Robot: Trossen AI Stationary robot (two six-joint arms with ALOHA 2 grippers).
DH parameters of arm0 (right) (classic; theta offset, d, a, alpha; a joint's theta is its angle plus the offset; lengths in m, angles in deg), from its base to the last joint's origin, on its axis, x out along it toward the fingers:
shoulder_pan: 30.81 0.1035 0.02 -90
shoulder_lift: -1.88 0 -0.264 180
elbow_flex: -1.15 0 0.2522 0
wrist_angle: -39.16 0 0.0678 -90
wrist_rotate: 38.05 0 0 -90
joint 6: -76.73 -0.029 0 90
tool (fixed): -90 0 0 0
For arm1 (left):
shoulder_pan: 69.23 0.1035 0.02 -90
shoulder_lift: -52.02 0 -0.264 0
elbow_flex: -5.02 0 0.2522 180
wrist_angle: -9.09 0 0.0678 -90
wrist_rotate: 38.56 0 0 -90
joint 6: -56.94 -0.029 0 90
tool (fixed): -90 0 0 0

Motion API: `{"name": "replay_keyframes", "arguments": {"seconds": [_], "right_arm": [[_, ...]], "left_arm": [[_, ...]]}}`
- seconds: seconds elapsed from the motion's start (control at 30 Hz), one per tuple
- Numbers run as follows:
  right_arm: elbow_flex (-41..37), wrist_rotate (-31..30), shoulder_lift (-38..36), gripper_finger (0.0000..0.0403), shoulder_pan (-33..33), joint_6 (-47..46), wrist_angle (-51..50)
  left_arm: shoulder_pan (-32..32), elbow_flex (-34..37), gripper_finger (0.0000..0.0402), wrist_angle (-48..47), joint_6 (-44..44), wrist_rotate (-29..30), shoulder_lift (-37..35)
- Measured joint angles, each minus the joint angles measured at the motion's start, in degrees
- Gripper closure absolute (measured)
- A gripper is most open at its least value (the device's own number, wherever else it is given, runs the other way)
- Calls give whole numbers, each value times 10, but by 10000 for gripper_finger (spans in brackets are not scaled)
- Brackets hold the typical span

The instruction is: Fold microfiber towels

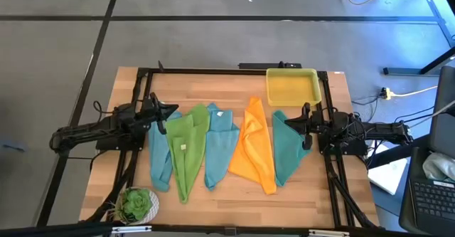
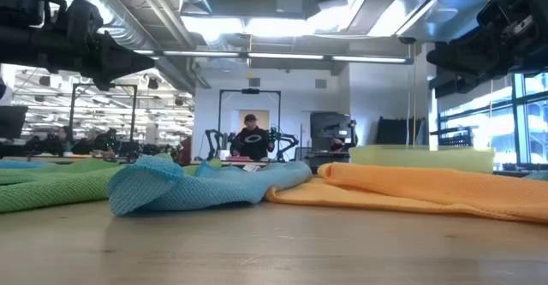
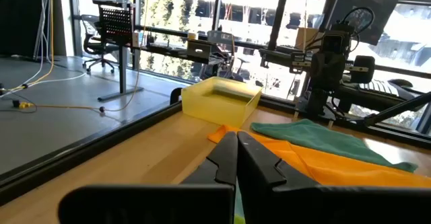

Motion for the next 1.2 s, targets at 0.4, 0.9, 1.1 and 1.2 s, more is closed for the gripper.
{"name": "replay_keyframes", "arguments": {"seconds": [0.4, 0.9, 1.1, 1.2], "right_arm": [[0, 0, 0, 381, 0, 0, 0], [0, 0, 0, 381, 0, -2, 0], [0, 0, 0, 381, 0, -35, 1], [0, 0, 0, 381, 0, -47, 7]], "left_arm": [[0, 0, 401, 0, 0, 0, 0], [0, 0, 401, 0, 0, 0, 0], [0, 0, 401, 8, 1, 0, 0], [0, 0, 401, 8, 4, 0, 0]]}}
